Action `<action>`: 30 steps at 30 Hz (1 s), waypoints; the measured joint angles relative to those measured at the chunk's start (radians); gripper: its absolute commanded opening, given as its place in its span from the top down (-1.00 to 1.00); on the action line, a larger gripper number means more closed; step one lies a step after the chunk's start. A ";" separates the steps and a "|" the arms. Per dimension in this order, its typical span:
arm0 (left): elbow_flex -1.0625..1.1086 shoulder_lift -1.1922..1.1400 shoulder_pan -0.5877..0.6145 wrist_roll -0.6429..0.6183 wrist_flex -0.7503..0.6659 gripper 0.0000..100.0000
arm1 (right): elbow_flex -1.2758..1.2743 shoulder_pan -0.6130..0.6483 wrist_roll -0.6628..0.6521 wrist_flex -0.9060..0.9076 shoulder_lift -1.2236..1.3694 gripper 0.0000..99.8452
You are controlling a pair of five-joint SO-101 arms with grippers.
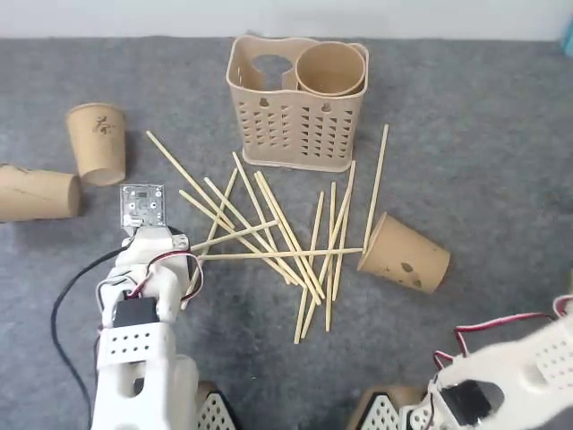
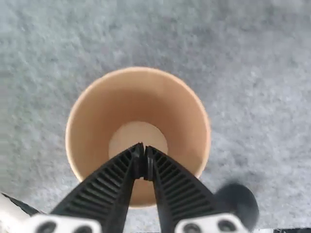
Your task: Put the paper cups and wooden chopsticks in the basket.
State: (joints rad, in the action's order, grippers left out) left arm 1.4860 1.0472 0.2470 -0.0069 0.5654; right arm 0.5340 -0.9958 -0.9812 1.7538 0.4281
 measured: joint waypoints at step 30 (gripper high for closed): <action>0.000 0.000 0.000 0.000 0.000 0.97 | -0.071 -0.178 -0.213 0.003 -0.287 0.75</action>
State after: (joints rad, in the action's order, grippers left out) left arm 1.4860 1.0472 0.2470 -0.0069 0.5654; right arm 0.4634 -1.1738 -1.1945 1.7568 0.1412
